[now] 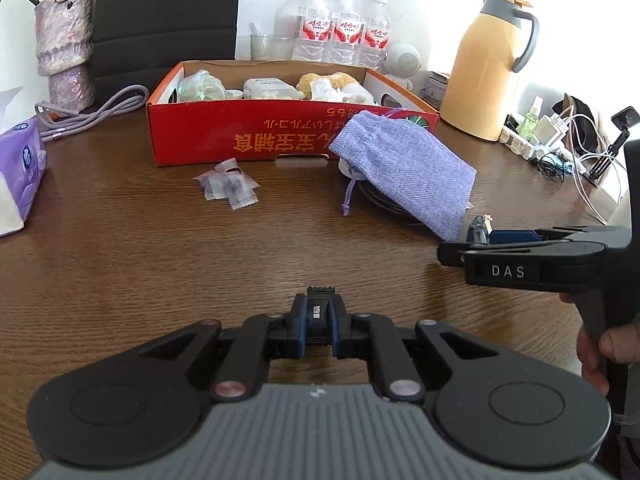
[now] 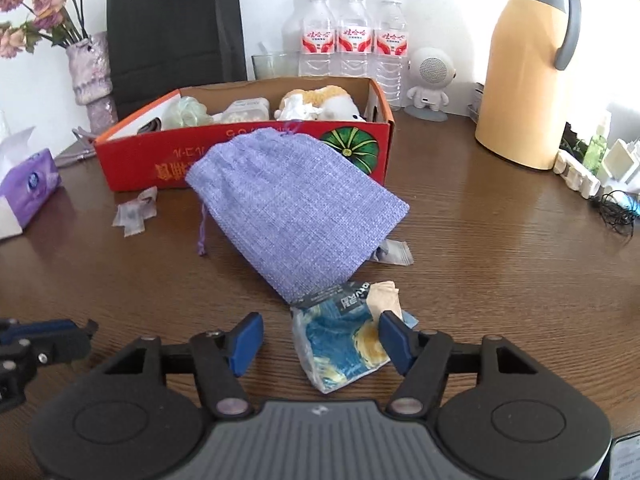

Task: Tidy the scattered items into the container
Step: 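Carry the snack wrapper over the box and open the right tool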

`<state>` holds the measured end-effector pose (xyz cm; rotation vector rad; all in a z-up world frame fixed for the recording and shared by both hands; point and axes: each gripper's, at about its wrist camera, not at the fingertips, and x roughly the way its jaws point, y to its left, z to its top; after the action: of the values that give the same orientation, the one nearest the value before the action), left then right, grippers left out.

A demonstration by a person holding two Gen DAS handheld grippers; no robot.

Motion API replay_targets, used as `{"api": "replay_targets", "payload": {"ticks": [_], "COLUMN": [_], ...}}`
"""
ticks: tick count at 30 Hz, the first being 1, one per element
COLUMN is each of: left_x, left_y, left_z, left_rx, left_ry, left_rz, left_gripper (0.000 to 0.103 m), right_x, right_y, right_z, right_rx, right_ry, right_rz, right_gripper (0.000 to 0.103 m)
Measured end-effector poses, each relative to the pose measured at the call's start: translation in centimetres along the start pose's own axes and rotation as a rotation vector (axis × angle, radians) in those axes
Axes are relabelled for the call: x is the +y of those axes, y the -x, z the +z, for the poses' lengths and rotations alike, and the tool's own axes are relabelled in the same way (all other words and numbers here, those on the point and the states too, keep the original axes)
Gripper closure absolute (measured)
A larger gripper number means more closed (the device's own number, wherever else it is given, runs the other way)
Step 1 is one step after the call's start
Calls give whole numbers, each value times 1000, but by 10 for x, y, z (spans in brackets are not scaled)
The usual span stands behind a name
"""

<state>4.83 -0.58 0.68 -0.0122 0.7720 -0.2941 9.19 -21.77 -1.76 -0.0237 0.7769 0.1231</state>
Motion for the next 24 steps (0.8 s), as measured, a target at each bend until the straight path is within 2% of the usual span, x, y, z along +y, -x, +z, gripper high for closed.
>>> {"api": "replay_targets", "payload": {"ticks": [2,3,5,7,10,13,16,20,24], "left_x": [0,0,-1,-3,-8,-14,-17,-21,-15], "left_y": [0,0,0,1,3,6,13,11,-8], "left_z": [0,-1,-1,-1,0,8,28,69,129], "left_rx": [-1,-2,-2,-4,-15,-35,-96,-167,-216], "left_ry": [4,5,5,3,-16,-39,-64,-104,-122], "left_rz": [-2,-4,-7,-8,-18,-27,-42,-34,-2], "left_gripper": [91,91,91,91,91,91,91,91,91], "right_x": [0,0,-2,-3,-13,-15,-13,-13,-18], "right_y": [2,2,5,11,25,40,52,57,44], "right_z": [-1,-2,-4,-5,-2,7,28,77,141], "right_rx": [-6,-8,-8,-3,-37,-89,-139,-226,-279], "right_ry": [2,-1,12,31,-23,-9,15,93,161], "right_rz": [-65,-67,-54,-40,24,24,58,58,61], "right_gripper": [72,72,88,99,99,99,99,99,99]}}
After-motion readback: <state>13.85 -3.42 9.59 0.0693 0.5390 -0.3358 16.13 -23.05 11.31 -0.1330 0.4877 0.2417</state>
